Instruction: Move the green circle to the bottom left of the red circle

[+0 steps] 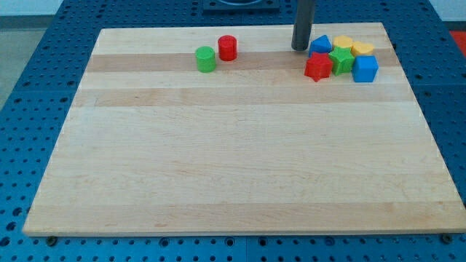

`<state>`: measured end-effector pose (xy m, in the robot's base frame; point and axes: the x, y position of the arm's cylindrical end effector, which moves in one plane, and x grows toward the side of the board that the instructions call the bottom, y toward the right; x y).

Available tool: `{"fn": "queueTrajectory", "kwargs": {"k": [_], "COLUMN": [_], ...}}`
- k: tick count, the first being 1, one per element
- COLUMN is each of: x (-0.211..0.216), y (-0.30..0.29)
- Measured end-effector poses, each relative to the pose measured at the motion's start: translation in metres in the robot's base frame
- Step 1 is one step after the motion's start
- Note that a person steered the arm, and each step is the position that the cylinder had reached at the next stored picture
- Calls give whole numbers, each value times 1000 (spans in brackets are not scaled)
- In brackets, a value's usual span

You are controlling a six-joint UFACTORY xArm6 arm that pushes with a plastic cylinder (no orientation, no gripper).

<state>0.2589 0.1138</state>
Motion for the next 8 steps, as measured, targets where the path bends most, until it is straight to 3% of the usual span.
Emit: {"fn": "queueTrajectory", "kwargs": {"k": [5, 8], "x": [2, -20], "y": [-53, -83]}}
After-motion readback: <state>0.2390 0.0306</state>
